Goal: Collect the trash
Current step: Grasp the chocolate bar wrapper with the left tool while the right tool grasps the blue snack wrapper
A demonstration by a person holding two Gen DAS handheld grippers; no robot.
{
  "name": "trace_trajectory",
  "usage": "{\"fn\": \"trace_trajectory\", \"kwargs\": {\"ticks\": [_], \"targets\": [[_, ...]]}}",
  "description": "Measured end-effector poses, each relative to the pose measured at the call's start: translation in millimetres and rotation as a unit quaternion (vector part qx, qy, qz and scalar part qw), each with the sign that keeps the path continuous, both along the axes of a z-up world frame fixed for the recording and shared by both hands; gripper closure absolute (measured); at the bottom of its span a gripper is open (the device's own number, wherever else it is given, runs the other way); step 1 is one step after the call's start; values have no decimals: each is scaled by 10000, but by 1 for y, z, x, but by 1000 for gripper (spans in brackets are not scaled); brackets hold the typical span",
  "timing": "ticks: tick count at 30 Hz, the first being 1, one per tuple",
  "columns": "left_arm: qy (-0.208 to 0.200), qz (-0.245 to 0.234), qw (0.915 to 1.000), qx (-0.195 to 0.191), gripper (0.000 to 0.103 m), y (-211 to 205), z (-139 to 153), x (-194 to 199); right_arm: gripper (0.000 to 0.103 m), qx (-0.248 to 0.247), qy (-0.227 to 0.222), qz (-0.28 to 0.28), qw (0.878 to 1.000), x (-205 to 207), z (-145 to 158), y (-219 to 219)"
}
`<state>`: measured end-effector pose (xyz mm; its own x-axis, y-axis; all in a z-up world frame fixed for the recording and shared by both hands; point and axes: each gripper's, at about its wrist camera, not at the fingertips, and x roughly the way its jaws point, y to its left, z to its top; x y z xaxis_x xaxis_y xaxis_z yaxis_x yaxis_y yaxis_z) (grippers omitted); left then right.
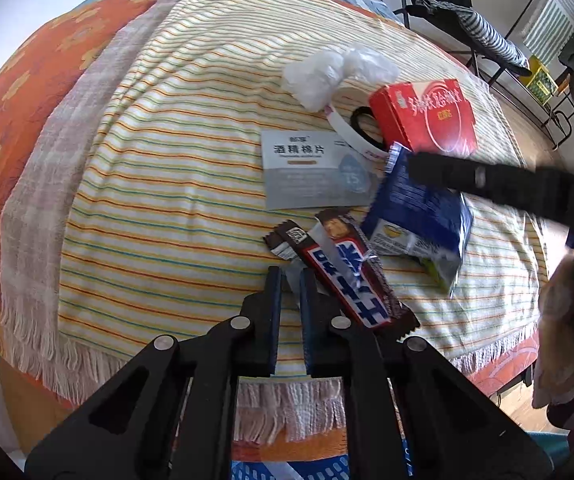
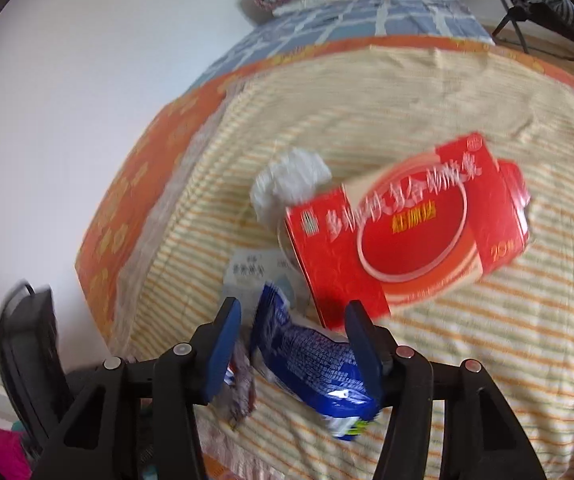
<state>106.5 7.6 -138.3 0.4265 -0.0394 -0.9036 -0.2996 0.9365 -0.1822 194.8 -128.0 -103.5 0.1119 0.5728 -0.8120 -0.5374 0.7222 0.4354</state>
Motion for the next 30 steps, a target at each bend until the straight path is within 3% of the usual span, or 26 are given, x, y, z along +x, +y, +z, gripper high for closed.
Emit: {"fn": "trace_trajectory", "kwargs": {"ticks": [4,8,12,13,15,19,21,25,30], "targets": [[-12,22,10000,20,96,1,0,-4,46,-138,172,156,9996,-8,-12,-6],[-12,15,10000,-92,96,3,1,-7,45,-408,21,445,9982,-18,-15,-3],[-25,16,9996,-268,96,7,2,-9,30,-663,-204,759,9947,-30,-16,2],[-27,23,9996,-272,94,8,3,-12,30,-711,-241,803,9939,-32,-16,4],[-36,45,9996,-279,86,10,4,-13,32,-875,-310,841,9921,-35,-20,4],[-150,100,9994,-285,51,13,9,-16,42,-1029,-332,732,9914,-32,-23,2],[-222,88,9992,-312,50,12,13,-16,47,-1027,-301,639,9922,-31,-23,-3],[-195,-1,9990,-396,50,6,16,-11,47,-956,-146,526,9939,-29,-22,-12],[73,-94,9992,-394,50,-7,7,-1,50,-1033,-116,515,9932,-32,-22,-24]]}}
